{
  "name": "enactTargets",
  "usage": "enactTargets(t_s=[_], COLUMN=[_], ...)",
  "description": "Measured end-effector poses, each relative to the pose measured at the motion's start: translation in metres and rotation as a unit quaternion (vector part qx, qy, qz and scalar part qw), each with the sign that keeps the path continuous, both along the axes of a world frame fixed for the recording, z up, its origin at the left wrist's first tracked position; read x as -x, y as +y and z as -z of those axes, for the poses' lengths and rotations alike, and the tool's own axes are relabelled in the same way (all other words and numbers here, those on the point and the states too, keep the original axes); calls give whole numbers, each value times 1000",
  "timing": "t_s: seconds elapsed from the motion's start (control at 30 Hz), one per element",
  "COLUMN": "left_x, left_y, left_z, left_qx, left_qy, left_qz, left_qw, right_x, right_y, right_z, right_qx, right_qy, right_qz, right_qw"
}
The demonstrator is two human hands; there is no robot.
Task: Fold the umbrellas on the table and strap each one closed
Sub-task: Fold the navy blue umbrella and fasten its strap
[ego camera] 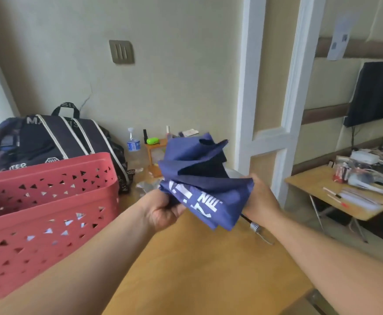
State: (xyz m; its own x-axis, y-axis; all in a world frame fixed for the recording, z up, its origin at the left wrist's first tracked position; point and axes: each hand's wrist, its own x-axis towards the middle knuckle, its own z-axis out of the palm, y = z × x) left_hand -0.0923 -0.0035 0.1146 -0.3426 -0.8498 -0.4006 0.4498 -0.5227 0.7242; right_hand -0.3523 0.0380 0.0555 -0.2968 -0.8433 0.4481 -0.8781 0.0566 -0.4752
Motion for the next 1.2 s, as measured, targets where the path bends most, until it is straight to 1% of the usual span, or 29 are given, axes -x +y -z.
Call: enactTargets(t_s=[0.03,0.1,0.13,0.17,0.2,0.3,0.33,0.4,0.47,0.53,0.57,0.63,0.7,0.77,0.87,0.9,0.93,1.0,1.03,1.2], left_x=[-6,-20,-27,-33,-36,-39,-39,-35,-30,-22,-17,-10,-9,-12,-17,-17,-18,-17,-16,-15], left_y=[5,8,9,9,6,-3,-5,-8,-16,-28,-33,-39,-40,-41,-41,-40,-40,-43,-44,-49], left_z=[8,32,41,43,42,34,32,29,27,24,22,18,18,22,28,29,29,31,31,34], left_qx=[-4,-23,-36,-36,-38,-30,-17,14,31,34,39,59,78,92,99,99,98,99,100,117], left_qy=[-21,-7,9,8,10,3,-5,-29,-33,-28,-21,-24,-37,-48,-57,-55,-52,-49,-52,-58], left_qz=[-6,-2,-7,-24,-34,-48,-49,-50,-60,-82,-91,-107,-114,-110,-77,-68,-62,-52,-48,-43], left_qw=[1000,1000,999,999,999,998,999,998,997,996,995,992,990,988,990,991,992,992,992,991], right_x=[-8,-17,-17,-16,-14,-9,-8,-5,-6,-7,-10,-9,-6,0,15,21,27,35,38,45], right_y=[4,14,17,18,14,4,2,-2,-8,-13,-11,-7,2,16,36,40,41,34,27,-14], right_z=[15,34,35,29,23,14,15,24,33,45,49,61,68,70,74,77,79,78,78,73], right_qx=[-48,-168,-221,-256,-283,-347,-372,-387,-337,-222,-172,-104,-73,-72,-148,-154,-143,-119,-115,-114], right_qy=[16,46,29,35,46,116,102,87,83,72,69,67,77,104,138,136,110,25,1,-50], right_qz=[-20,-81,-106,-131,-125,-102,-100,-98,-83,-59,-34,5,19,28,32,34,37,54,61,56], right_qw=[999,981,969,957,950,925,917,913,934,971,982,992,994,992,979,978,983,991,991,991])
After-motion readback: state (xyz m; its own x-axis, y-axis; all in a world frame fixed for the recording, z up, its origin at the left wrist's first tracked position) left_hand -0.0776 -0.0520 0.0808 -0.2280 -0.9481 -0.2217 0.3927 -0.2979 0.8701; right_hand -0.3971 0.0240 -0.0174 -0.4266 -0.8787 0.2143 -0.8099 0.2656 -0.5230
